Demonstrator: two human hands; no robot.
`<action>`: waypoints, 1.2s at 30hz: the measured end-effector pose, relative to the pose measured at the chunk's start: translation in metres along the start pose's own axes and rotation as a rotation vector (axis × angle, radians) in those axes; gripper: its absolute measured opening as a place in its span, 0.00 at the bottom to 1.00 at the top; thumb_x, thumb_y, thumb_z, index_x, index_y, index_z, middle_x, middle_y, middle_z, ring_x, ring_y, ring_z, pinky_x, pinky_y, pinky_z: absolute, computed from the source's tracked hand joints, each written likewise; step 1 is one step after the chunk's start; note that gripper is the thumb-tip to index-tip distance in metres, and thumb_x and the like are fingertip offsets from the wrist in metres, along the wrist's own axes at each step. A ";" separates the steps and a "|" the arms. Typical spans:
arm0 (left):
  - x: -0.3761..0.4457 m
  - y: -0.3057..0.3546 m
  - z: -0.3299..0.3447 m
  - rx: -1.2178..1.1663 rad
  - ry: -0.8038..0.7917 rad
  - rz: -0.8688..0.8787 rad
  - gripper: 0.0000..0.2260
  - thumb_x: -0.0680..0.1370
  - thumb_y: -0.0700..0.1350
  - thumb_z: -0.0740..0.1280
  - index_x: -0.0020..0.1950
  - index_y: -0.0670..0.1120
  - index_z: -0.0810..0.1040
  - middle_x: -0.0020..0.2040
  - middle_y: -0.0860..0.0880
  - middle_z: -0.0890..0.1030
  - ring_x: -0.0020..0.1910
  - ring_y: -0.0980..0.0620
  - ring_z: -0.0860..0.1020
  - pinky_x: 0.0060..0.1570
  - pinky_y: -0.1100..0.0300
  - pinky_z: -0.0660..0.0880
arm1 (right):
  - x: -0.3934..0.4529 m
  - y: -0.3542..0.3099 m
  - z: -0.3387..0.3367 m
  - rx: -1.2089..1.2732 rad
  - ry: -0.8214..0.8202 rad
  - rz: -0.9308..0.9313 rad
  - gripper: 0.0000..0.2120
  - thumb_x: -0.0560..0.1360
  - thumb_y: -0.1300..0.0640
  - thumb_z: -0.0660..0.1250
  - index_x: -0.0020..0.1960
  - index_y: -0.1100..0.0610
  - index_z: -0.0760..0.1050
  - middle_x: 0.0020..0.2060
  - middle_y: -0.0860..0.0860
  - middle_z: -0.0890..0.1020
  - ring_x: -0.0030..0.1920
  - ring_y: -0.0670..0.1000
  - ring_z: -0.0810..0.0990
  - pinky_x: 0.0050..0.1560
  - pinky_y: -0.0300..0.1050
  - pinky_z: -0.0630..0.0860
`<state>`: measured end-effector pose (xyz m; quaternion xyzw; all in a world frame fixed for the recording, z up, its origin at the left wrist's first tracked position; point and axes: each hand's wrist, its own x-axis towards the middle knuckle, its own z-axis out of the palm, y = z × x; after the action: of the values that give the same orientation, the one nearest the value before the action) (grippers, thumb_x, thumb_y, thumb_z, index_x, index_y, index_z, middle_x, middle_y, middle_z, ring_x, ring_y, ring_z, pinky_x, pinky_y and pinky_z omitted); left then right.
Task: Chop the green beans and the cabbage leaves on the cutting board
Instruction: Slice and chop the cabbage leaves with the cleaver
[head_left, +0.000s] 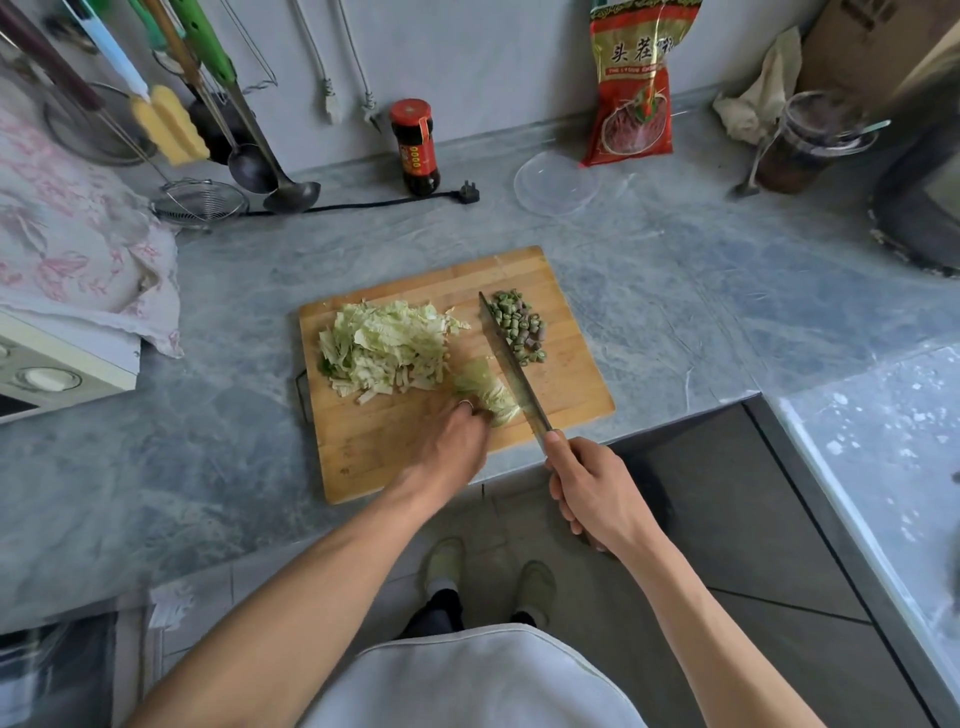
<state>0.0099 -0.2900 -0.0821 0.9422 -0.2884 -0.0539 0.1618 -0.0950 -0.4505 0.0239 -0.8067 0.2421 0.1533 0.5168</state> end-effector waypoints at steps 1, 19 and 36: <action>-0.002 -0.006 -0.001 -0.016 -0.010 0.047 0.05 0.71 0.33 0.73 0.44 0.40 0.84 0.43 0.41 0.82 0.42 0.40 0.81 0.40 0.52 0.79 | -0.001 0.001 0.000 0.001 -0.002 0.000 0.28 0.82 0.41 0.57 0.45 0.67 0.74 0.29 0.51 0.78 0.21 0.47 0.73 0.22 0.38 0.68; 0.003 -0.007 0.004 0.064 -0.146 -0.107 0.27 0.83 0.49 0.57 0.79 0.37 0.59 0.80 0.39 0.56 0.79 0.40 0.55 0.76 0.44 0.56 | -0.004 0.015 0.004 0.037 -0.027 -0.012 0.29 0.82 0.39 0.56 0.45 0.67 0.74 0.29 0.52 0.79 0.25 0.50 0.75 0.28 0.44 0.74; -0.012 -0.004 0.007 -0.010 -0.143 -0.152 0.29 0.83 0.53 0.54 0.81 0.42 0.51 0.81 0.41 0.52 0.79 0.38 0.51 0.77 0.43 0.49 | 0.006 0.011 0.026 -0.088 -0.031 -0.026 0.26 0.83 0.38 0.50 0.40 0.58 0.69 0.34 0.57 0.78 0.32 0.55 0.77 0.38 0.51 0.77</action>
<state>0.0006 -0.2818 -0.0905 0.9543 -0.2264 -0.1347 0.1410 -0.0958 -0.4321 0.0021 -0.8292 0.2166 0.1696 0.4866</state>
